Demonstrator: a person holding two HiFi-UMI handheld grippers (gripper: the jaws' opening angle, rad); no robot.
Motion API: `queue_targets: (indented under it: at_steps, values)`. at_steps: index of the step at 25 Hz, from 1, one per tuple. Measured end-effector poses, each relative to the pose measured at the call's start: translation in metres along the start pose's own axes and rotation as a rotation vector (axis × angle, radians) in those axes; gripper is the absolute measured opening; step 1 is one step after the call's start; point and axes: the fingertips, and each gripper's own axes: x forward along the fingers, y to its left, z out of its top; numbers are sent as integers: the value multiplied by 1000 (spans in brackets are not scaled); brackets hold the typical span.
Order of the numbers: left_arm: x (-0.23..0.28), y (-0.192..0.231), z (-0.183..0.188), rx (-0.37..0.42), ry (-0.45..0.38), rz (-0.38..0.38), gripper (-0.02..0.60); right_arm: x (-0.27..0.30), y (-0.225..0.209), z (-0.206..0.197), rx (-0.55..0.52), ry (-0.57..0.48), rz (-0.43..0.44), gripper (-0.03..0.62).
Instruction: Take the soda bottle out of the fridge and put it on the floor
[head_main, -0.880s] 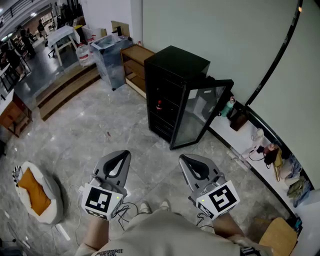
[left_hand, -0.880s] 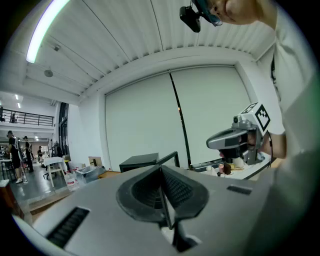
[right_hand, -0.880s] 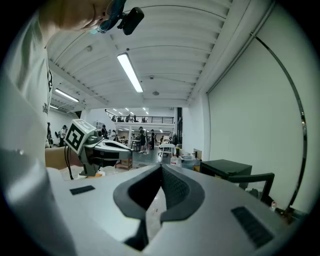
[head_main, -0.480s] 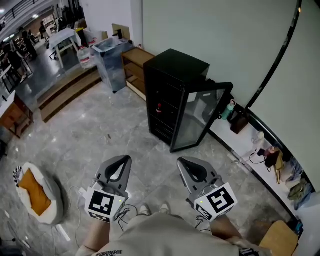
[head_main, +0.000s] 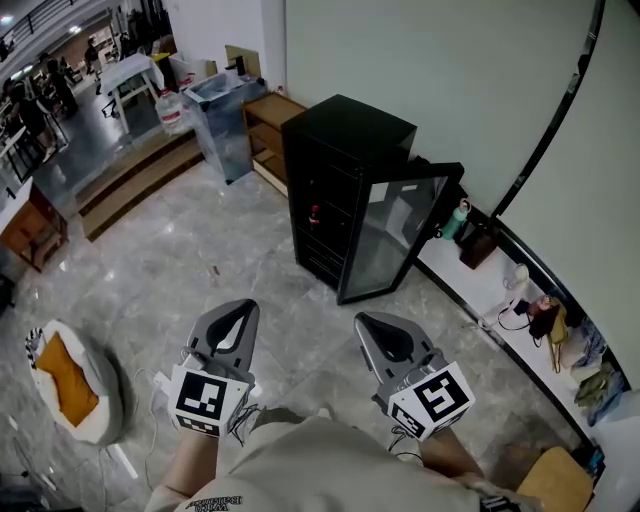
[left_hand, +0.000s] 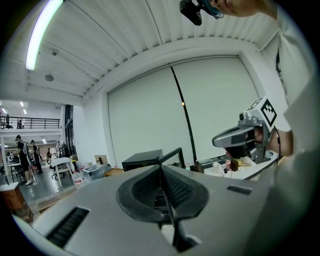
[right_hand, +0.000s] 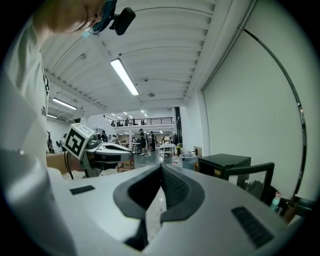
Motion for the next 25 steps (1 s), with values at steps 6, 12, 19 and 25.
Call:
queue_targets:
  at_steps: [6, 12, 19, 25]
  values:
    - [10, -11, 1, 22, 8, -24, 9, -2, -5, -6, 10, -3, 6, -5]
    - [24, -7, 1, 30, 2, -43, 9, 18, -12, -6, -14, 0, 18, -5]
    - [47, 16, -2, 34, -19, -44, 9, 51, -26, -3, -30, -15, 12, -5]
    - [71, 44, -11, 11, -15, -50, 9, 89, -37, -7, -45, 17, 17, -5]
